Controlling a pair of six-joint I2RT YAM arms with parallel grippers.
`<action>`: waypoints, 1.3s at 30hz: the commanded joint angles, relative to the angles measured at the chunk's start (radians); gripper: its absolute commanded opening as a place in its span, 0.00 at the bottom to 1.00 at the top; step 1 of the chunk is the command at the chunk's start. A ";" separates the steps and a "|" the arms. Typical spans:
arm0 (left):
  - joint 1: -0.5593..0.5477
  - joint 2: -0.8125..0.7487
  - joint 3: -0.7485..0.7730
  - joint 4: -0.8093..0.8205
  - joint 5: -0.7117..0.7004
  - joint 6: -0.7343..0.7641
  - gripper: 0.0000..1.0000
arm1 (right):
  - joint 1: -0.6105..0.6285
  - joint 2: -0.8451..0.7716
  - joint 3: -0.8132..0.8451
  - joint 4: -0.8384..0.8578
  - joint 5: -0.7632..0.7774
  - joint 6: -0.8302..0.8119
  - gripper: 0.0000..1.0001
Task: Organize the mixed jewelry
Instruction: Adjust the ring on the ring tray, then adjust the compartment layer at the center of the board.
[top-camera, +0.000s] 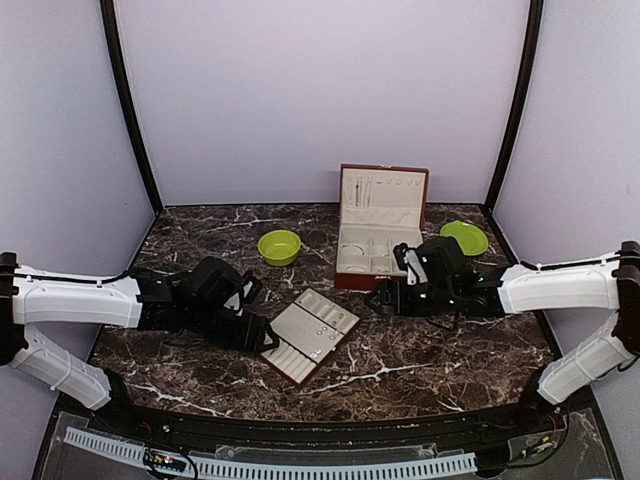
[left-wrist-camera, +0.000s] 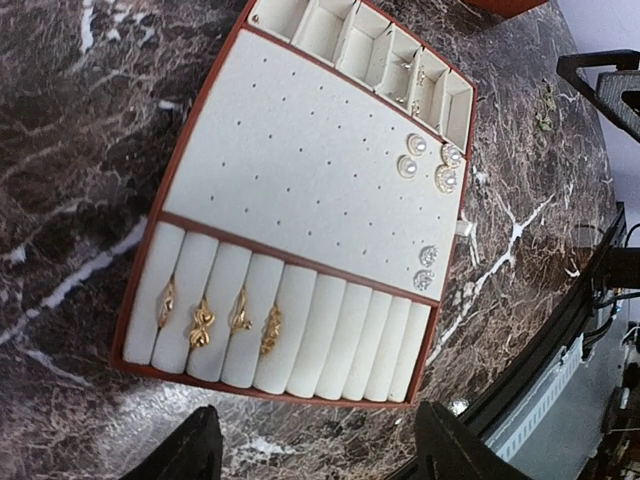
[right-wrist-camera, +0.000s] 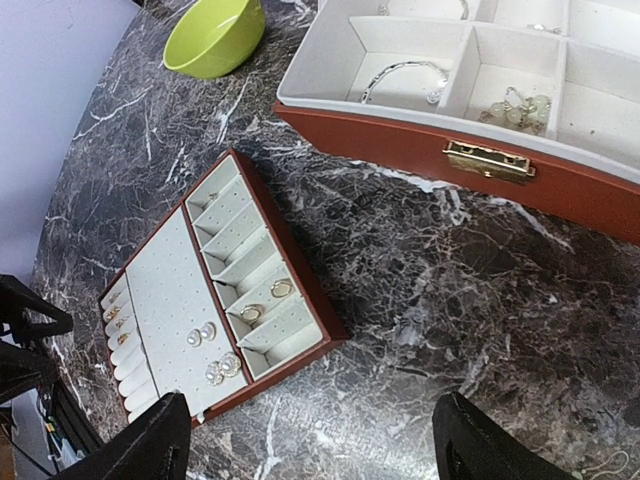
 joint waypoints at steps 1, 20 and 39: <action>0.003 -0.047 -0.062 0.141 0.069 -0.129 0.70 | -0.006 0.088 0.065 0.057 -0.068 -0.044 0.85; 0.033 -0.112 -0.232 0.223 0.104 -0.269 0.80 | -0.005 0.357 0.234 0.072 -0.148 -0.113 0.85; 0.066 0.030 -0.256 0.426 0.130 -0.262 0.80 | 0.000 0.471 0.279 0.106 -0.236 -0.136 0.85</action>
